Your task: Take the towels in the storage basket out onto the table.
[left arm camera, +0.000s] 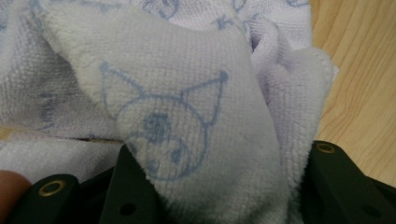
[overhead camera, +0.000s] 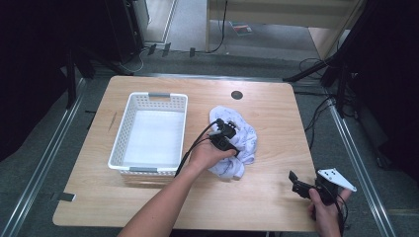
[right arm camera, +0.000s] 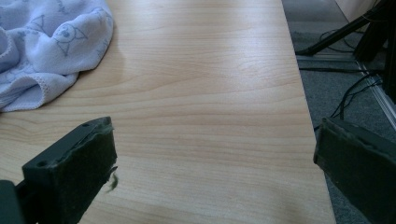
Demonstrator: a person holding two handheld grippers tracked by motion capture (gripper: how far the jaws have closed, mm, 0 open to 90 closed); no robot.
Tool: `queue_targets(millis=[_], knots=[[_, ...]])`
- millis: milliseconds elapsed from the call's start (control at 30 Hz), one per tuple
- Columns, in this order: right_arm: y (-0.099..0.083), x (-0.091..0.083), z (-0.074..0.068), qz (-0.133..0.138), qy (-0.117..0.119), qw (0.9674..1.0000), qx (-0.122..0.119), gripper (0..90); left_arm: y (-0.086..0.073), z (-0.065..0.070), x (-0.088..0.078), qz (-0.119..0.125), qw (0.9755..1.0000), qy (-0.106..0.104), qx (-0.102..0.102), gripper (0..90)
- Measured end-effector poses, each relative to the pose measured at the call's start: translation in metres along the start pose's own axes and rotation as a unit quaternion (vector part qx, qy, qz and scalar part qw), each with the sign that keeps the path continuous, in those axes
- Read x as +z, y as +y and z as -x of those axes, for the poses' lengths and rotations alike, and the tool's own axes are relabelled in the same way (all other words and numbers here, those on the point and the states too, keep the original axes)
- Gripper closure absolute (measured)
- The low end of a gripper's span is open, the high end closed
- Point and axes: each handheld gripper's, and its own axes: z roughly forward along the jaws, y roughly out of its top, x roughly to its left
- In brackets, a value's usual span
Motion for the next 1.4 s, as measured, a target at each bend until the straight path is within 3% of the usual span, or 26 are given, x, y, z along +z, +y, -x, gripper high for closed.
queue_targets(millis=[100, 333, 400, 467, 500, 533, 567, 600, 633, 667, 700, 733, 767, 800, 1000, 1133, 1333, 1400], knots=[[0.000, 0.000, 0.000, 0.000, -0.001, 1.0000, -0.002, 0.0, -0.001, 0.004, 0.001, 0.002, 0.9998, 0.014, 0.012, 55.1], [0.000, 0.000, 0.000, -0.001, -0.003, 1.0000, -0.004, 0.0, -0.004, 0.003, 0.001, 0.013, 0.9998, 0.010, 0.012, 53.0], [0.000, 0.000, -0.001, -0.002, -0.004, 1.0000, -0.004, 0.0, -0.004, 0.003, 0.001, 0.014, 0.9998, 0.008, 0.013, 47.9], [0.000, 0.000, -0.001, -0.002, -0.003, 1.0000, -0.003, 0.0, -0.004, 0.004, 0.002, 0.010, 0.9999, 0.002, 0.014, 40.0], [0.000, 0.000, 0.000, -0.001, -0.002, 1.0000, -0.004, 0.0, -0.003, 0.006, 0.003, 0.002, 0.9998, -0.013, 0.014, 32.1], [0.000, 0.000, 0.000, -0.001, -0.002, 1.0000, -0.004, 0.0, -0.003, 0.006, 0.003, 0.002, 0.9998, -0.013, 0.014, 22.2], [0.000, 0.000, 0.000, 0.000, -0.001, 1.0000, -0.003, 0.0, -0.001, 0.010, 0.005, -0.022, 0.9995, -0.017, 0.018, 11.8], [0.000, 0.000, 0.000, 0.000, 0.000, 1.0000, -0.003, 0.0, -0.001, 0.010, 0.005, -0.022, 0.9995, -0.017, 0.018, 4.1], [0.000, 0.000, 0.000, 0.000, 0.000, 1.0000, -0.003, 0.0, 0.000, 0.016, 0.005, -0.031, 0.9992, 0.004, 0.026, 0.0], [0.000, 0.000, 0.000, 0.000, 0.000, 1.0000, -0.003, 0.0, 0.000, 0.016, 0.005, -0.031, 0.9992, 0.004, 0.026, 0.0], [0.000, 0.000, 0.000, 0.000, 0.001, 1.0000, -0.002, 0.0, 0.000, 0.020, 0.004, -0.032, 0.9988, 0.030, 0.023, 0.0], [0.000, 0.000, 0.000, 0.000, 0.001, 1.0000, -0.002, 0.0, 0.001, 0.021, 0.002, -0.030, 0.9987, 0.034, 0.022, 0.0], [0.000, 0.000, 0.000, 0.000, 0.001, 1.0000, -0.001, 0.0, 0.004, 0.024, -0.006, -0.019, 0.9993, 0.017, 0.027, 0.0], [0.000, 0.000, 0.000, 0.000, 0.001, 1.0000, -0.002, 0.0, 0.005, 0.025, -0.011, -0.013, 0.9994, 0.014, 0.028, 0.0], [0.000, 0.000, 0.000, 0.000, 0.001, 1.0000, -0.003, 0.0, 0.008, 0.024, -0.030, 0.001, 0.9993, 0.019, 0.032, 0.0], [0.000, 0.000, -0.001, -0.002, -0.001, 1.0000, -0.003, 0.0, 0.005, 0.019, -0.046, 0.015, 0.9994, 0.017, 0.027, 0.0], [0.000, 0.000, -0.001, -0.002, -0.003, 1.0000, -0.004, 0.0, -0.004, 0.004, -0.074, 0.027, 0.9988, 0.038, 0.018, 0.0], [0.000, 0.001, -0.001, -0.002, -0.003, 1.0000, -0.003, 0.0, -0.009, -0.001, -0.090, 0.036, 0.9980, 0.049, 0.016, 0.0]])
